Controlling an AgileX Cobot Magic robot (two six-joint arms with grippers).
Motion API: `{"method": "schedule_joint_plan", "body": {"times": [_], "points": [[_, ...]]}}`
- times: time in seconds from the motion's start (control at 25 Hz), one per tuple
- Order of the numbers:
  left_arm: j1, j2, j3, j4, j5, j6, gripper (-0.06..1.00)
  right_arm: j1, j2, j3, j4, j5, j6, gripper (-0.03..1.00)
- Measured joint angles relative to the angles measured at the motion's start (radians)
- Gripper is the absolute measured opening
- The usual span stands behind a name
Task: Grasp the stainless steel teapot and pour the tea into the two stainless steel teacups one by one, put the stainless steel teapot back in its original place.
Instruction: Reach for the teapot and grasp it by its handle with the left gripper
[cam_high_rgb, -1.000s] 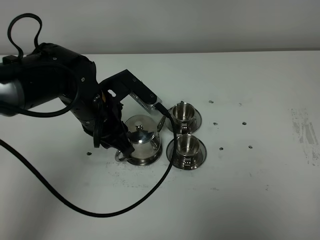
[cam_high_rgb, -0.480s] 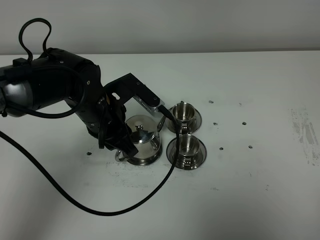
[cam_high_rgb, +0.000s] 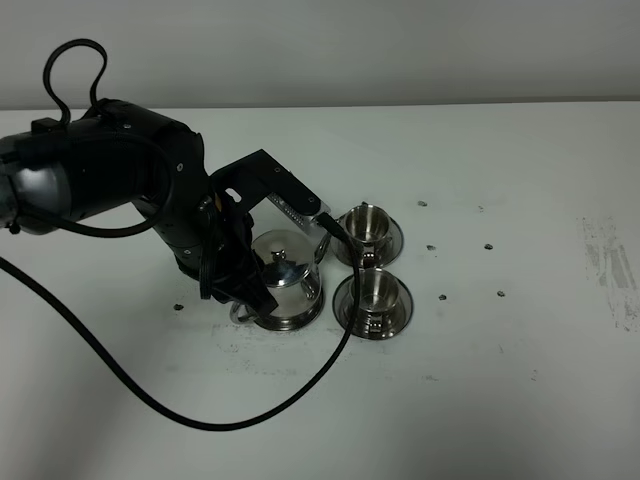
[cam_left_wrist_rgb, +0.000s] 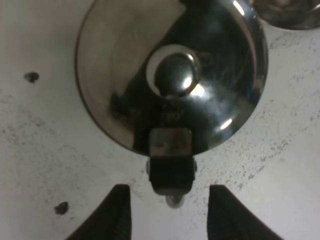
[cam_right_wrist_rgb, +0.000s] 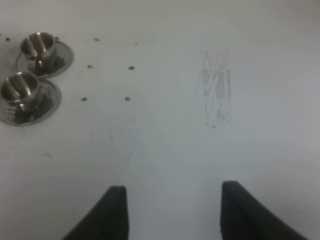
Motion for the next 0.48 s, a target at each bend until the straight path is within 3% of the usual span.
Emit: {"method": "schedule_joint_plan", "body": {"times": [0.48], "points": [[-0.019, 0.035, 0.000, 0.000, -0.067, -0.051, 0.37, 0.000, 0.000, 0.000, 0.000, 0.000, 0.000, 0.44]]}}
